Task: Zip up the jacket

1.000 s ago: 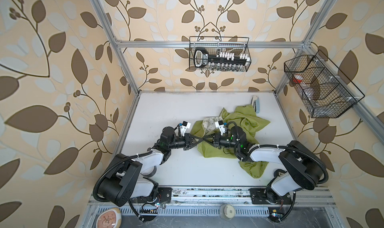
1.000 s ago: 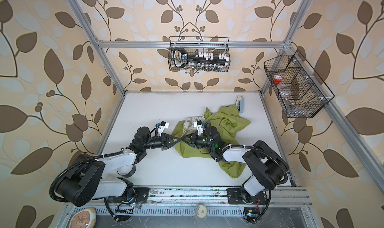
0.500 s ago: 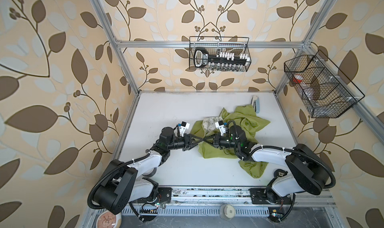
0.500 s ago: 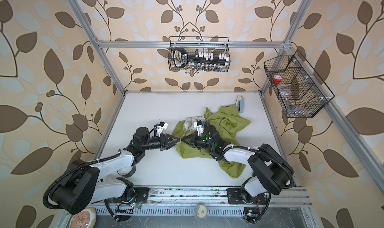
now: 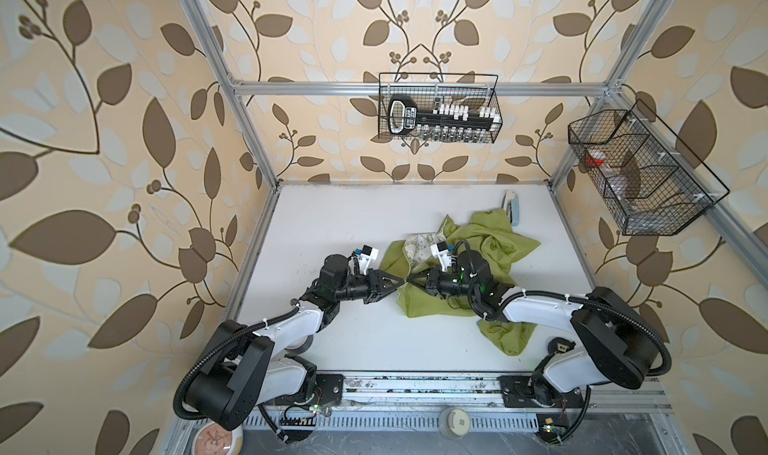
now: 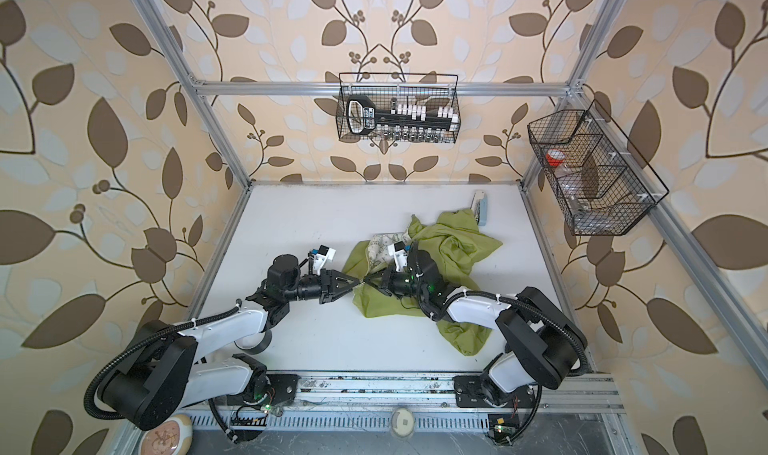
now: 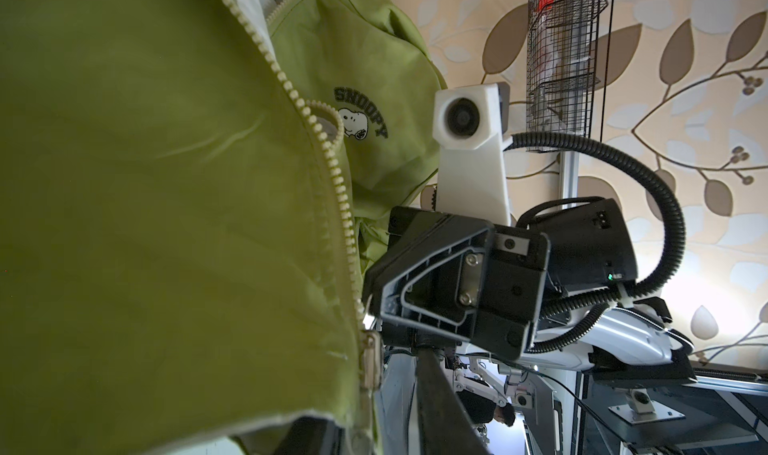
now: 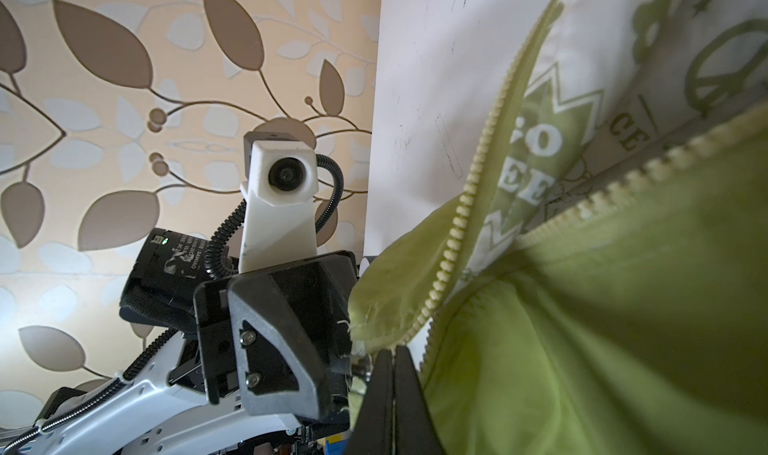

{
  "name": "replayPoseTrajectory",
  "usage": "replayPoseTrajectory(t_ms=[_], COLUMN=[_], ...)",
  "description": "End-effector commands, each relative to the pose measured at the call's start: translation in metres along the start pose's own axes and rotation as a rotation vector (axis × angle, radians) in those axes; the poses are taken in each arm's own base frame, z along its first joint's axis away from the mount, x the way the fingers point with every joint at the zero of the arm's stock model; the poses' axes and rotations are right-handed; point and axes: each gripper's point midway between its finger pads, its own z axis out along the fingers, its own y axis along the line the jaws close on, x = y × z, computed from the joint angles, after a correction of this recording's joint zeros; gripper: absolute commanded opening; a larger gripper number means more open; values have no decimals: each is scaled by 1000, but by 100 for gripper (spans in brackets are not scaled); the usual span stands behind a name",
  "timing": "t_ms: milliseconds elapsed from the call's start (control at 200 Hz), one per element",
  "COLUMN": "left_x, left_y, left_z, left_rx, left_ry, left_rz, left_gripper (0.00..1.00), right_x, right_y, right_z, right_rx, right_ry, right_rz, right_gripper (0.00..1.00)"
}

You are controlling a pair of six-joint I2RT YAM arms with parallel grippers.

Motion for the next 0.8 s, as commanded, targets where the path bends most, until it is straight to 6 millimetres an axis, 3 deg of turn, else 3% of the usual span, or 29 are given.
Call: replayPoseTrajectory(t_ms=[0, 180, 410, 800], left_x=[5, 9, 11, 11], left_y=[-4, 0, 3, 6], left_z=[-5, -7, -8, -12], left_rx=[2, -12, -20, -40], left_ry=[3, 6, -1, -27], left_rz=[56, 53, 44, 39], left_gripper=[31, 26, 0, 0], right_x=[-10, -8, -8, -18], right_y=[19, 23, 25, 6], right_z=[1, 6, 9, -3], right_rx=[-31, -35, -35, 57], right_ry=[-31, -20, -20, -70], right_rz=[-26, -30, -31, -55], right_gripper=[0, 0, 0, 0])
